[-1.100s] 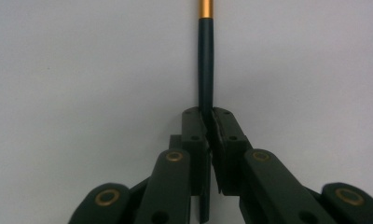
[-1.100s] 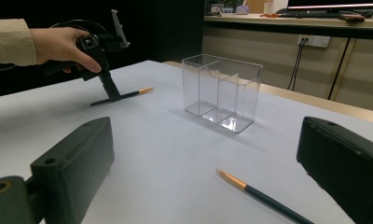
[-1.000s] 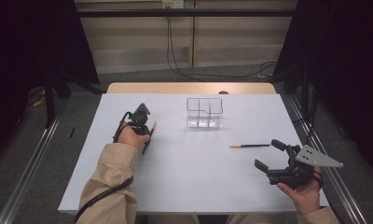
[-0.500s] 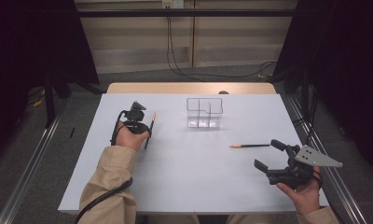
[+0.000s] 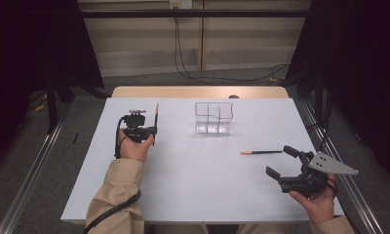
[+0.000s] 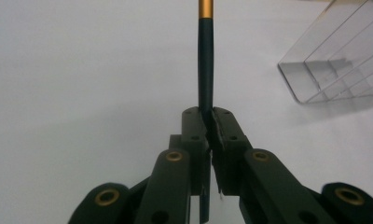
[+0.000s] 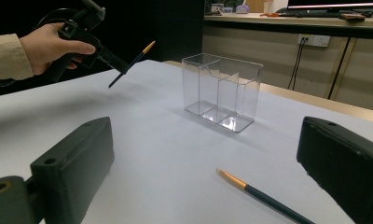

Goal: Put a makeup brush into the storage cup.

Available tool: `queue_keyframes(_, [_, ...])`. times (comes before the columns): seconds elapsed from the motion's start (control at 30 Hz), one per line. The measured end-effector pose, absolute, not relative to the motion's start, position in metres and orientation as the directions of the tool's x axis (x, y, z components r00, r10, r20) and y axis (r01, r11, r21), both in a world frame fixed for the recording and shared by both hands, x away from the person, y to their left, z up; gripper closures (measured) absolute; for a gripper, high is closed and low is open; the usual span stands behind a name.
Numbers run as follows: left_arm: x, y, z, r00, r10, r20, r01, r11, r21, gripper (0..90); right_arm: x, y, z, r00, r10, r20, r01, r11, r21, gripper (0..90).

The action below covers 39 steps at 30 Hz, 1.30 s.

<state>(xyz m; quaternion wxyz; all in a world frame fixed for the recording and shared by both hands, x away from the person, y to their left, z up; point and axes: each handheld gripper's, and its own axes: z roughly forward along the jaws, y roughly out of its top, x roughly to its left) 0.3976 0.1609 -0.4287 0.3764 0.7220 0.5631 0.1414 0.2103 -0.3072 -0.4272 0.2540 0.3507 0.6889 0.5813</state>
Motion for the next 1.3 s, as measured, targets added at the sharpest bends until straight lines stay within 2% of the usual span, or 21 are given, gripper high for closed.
queue_keyframes(0.17, [0.393, 0.163, -0.43, 0.334, 0.912, -0.24, 0.67, -0.05, 0.741, 84.5, 0.21, -0.308, -0.427, -0.622, 0.781, 0.055, 0.185, 0.078, 0.98, 3.3])
queue_keyframes(0.27, [0.386, 0.164, -0.43, 0.337, 0.908, -0.248, 0.609, -0.01, 0.793, 84.6, 0.21, -0.308, -0.427, -0.621, 0.782, 0.057, 0.184, 0.075, 0.98, 3.3])
queue_keyframes(0.5, [0.378, 0.165, -0.428, 0.36, 0.897, -0.256, 0.534, 0.027, 0.845, 84.6, 0.21, -0.307, -0.427, -0.62, 0.782, 0.057, 0.187, 0.077, 0.979, 3.3])
queue_keyframes(0.8, [0.375, 0.168, -0.431, 0.375, 0.883, -0.282, 0.511, 0.057, 0.858, 84.5, 0.211, -0.306, -0.429, -0.625, 0.779, 0.054, 0.189, 0.083, 0.979, 3.3])
queue_keyframes(1.3, [0.364, 0.163, -0.429, 0.457, 0.833, -0.311, 0.452, 0.084, 0.888, 84.5, 0.214, -0.303, -0.432, -0.628, 0.777, 0.056, 0.2, 0.091, 0.976, 3.3])
